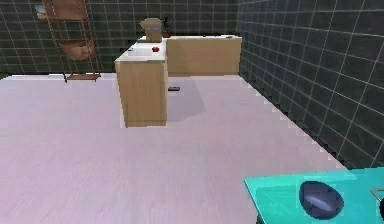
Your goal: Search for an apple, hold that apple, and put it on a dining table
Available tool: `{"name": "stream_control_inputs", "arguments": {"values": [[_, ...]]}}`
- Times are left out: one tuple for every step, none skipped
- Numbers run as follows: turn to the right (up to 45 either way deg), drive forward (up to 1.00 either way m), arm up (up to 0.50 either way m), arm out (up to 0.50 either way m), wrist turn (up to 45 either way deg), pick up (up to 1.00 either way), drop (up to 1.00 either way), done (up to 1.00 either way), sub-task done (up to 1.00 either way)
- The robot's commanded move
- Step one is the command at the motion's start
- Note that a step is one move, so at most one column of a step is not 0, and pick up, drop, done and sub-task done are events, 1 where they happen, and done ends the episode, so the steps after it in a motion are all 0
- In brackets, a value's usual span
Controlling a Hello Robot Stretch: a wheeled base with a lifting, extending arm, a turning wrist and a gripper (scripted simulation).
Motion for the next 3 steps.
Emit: {"name": "stream_control_inputs", "arguments": {"values": [[0.0, 0.00, 0.00, 0.00, 45.0, 0.00, 0.00, 0.00, 0.00], [0.0, 0.00, 0.00, 0.00, 45.0, 0.00, 0.00, 0.00, 0.00], [0.0, 0.00, -0.10, 0.00, 0.0, 0.00, 0.00, 0.00, 0.00]]}}
